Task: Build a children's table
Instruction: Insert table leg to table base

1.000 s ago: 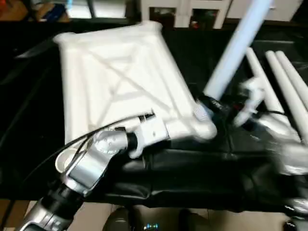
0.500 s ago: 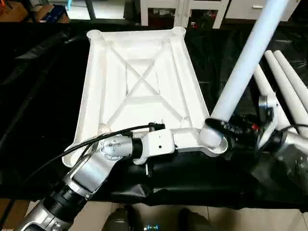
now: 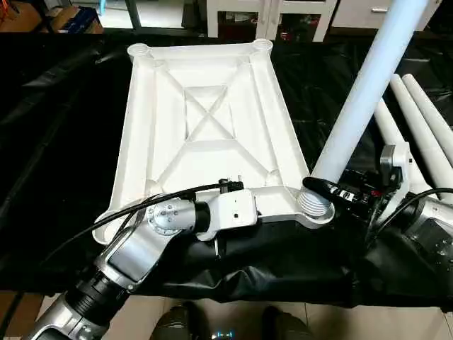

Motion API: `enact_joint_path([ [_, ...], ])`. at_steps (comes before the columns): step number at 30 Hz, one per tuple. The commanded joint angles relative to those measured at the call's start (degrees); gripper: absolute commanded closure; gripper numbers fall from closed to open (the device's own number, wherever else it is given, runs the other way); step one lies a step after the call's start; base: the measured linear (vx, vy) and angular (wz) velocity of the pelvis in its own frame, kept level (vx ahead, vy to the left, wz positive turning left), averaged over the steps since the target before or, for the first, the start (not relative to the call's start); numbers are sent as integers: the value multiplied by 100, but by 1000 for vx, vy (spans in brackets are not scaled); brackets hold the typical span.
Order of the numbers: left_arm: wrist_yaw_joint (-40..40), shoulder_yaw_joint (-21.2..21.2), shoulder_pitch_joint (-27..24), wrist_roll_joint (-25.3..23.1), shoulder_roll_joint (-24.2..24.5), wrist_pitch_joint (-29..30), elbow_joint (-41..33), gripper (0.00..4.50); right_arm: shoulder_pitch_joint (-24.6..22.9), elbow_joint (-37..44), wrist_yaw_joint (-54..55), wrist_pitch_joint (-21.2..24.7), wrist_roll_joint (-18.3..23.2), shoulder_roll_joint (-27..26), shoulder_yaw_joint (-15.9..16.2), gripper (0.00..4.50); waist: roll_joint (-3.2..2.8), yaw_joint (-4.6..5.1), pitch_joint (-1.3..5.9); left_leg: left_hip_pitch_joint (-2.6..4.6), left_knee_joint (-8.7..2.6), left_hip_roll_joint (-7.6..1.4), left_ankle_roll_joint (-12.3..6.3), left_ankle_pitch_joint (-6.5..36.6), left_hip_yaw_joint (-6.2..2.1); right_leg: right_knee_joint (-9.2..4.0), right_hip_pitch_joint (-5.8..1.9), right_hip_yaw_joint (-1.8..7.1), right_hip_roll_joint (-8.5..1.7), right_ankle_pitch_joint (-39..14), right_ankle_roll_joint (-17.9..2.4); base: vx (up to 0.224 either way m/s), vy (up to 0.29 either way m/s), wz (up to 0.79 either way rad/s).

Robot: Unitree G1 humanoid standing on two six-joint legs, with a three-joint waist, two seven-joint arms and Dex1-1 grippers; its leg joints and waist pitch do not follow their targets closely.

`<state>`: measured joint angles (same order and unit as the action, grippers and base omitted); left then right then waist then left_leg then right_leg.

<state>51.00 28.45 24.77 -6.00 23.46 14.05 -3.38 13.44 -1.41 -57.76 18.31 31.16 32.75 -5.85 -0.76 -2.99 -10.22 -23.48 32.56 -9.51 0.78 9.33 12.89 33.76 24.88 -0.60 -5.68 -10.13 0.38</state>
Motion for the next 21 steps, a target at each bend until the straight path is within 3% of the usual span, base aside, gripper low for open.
enact_joint_path([
  [1, 3, 57, -109, -34, 2, -85, 157, 450, -141, -173, -69, -154, -359, 119, 226, 261, 138, 32, 307, 213, -449, -370, -386, 1423, -209, -476, -157, 169, -267, -1814, -1054, 0, 0, 0],
  [8, 43, 95, -144, -57, 34, -56, 136, 450, -412, -239, -361, -648, -727, 294, 411, 261, 141, 26, 305, 212, -463, -379, -429, 1466, -214, -493, -169, 170, -278, -1845, -1030, 0, 0, 0],
  [15, 45, 120, -137, -120, 66, -33, 191, 450, -597, -160, -483, -834, -797, 418, 414, 261, 102, 17, 306, 280, -490, -397, -406, 1524, -207, -512, -184, 172, -261, -1693, -1134, 0, 0, 0],
  [21, 69, 120, -119, -142, 59, -47, 221, 450, -754, -329, -543, -1309, -1042, 449, 502, 261, 129, 20, 300, 248, -495, -396, -427, 1538, -216, -520, -202, 167, -277, -1810, -1136, 0, 0, 0],
])
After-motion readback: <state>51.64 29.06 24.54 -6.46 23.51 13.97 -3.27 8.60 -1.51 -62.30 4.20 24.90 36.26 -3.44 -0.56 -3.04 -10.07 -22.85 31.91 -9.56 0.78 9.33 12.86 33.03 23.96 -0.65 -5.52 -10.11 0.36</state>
